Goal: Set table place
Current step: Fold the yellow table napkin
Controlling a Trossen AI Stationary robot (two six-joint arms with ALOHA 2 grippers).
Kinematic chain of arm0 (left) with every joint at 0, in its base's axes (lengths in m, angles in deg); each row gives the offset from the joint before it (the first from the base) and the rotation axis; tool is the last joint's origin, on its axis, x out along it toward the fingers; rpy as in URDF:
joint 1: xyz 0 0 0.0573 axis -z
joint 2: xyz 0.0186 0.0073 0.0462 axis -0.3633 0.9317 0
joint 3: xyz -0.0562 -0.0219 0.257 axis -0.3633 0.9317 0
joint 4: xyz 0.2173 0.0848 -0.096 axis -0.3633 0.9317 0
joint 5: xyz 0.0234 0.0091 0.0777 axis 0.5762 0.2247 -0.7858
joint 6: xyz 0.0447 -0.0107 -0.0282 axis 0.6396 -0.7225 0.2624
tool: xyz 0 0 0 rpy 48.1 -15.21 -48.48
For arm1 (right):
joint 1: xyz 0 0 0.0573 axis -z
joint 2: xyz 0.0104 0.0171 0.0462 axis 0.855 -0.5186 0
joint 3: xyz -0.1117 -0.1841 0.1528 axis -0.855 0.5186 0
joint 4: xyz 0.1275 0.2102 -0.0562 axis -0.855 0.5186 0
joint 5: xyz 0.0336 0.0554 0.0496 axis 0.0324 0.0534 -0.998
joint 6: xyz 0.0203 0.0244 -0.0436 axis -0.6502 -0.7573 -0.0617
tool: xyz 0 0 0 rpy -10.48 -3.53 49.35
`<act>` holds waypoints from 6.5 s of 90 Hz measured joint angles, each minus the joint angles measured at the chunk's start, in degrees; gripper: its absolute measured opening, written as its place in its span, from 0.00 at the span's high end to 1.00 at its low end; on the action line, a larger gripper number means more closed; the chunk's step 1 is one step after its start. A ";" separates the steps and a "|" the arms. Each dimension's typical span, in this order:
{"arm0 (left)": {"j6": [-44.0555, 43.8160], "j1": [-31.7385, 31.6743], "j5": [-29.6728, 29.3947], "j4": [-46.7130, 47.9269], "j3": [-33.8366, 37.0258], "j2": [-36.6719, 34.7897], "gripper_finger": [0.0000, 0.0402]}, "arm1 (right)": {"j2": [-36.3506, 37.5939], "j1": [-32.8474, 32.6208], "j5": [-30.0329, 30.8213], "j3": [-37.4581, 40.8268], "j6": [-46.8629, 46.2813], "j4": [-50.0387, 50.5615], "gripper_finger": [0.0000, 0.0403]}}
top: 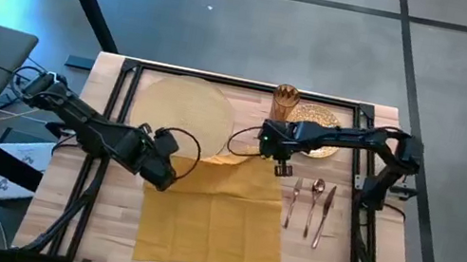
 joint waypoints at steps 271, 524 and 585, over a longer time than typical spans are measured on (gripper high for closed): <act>13.57 9.70 6.30 -15.61 -1.55 -2.68 1.00 | -1.32 5.64 -18.52 -7.93 10.91 15.20 1.00; 13.53 14.38 5.18 -33.57 21.57 -0.74 1.00 | 5.56 -28.19 -7.00 17.45 -15.69 -5.76 0.77; 13.58 14.40 6.47 -33.55 21.53 -0.79 1.00 | 5.95 -28.01 -8.78 15.04 -23.70 -1.36 0.94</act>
